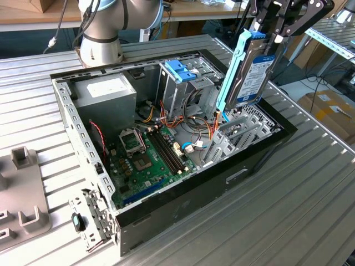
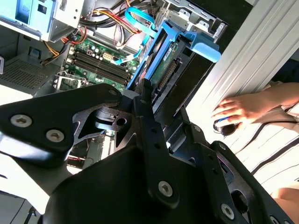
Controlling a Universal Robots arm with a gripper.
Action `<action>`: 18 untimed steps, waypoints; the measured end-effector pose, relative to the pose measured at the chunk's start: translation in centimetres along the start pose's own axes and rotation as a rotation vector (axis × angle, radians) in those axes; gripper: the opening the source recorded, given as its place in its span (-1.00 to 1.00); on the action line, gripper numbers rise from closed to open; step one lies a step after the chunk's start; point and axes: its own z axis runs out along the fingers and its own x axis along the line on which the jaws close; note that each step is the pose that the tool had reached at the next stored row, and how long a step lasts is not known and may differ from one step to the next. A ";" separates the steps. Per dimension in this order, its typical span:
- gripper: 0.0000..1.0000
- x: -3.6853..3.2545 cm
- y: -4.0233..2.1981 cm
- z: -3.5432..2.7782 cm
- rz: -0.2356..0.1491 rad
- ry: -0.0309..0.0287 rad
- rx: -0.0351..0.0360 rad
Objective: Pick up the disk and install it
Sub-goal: 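Pick up the disk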
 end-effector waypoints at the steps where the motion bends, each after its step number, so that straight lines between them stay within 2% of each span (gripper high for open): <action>1: -0.30 0.01 0.00 0.00 0.000 0.0000 0.0000; 8: -0.30 0.59 -0.04 0.06 0.000 0.0000 0.0000; 11: -0.30 0.63 -0.08 0.35 0.000 0.0001 -0.0001; 17: -0.30 0.51 -0.41 1.95 0.000 -0.0001 0.0000; 18: -0.30 0.50 -0.47 2.05 0.000 0.0000 0.0000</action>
